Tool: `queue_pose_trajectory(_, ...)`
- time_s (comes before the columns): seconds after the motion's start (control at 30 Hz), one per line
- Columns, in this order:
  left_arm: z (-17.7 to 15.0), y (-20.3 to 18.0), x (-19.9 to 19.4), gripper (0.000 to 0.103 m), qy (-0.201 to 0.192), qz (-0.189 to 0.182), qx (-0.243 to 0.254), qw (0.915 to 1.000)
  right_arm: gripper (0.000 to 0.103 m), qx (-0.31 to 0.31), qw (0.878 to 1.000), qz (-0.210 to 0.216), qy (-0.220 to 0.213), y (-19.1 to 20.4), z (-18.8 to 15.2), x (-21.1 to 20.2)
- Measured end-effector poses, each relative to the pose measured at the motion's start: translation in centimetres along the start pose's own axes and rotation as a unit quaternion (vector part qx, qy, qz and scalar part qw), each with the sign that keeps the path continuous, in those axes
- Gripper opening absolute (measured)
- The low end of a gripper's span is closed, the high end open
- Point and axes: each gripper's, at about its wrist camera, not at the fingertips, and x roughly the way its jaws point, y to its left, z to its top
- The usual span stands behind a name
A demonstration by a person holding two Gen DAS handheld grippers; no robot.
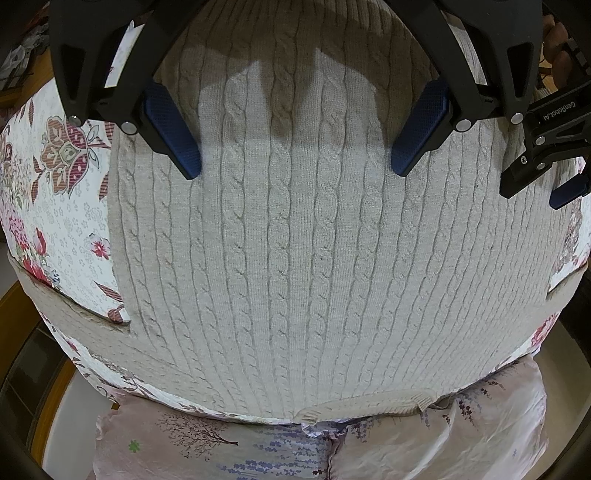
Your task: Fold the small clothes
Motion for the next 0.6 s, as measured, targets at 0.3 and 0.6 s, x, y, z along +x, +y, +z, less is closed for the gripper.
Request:
queue_pose_trajectory(0.3,0.8,0.5,0.1,0.101,0.011,-0.006,0.005,0.9999,0.102,0.06,0.996,0.032,-0.054,-7.4,2.9,-1.5)
queue_pose_trajectory(0.6,3.9,6.1,-0.7,0.101,-0.039,0.005,-0.08,0.996,0.065,0.485,0.868,0.018,-0.1,-38.8,5.4,-0.5)
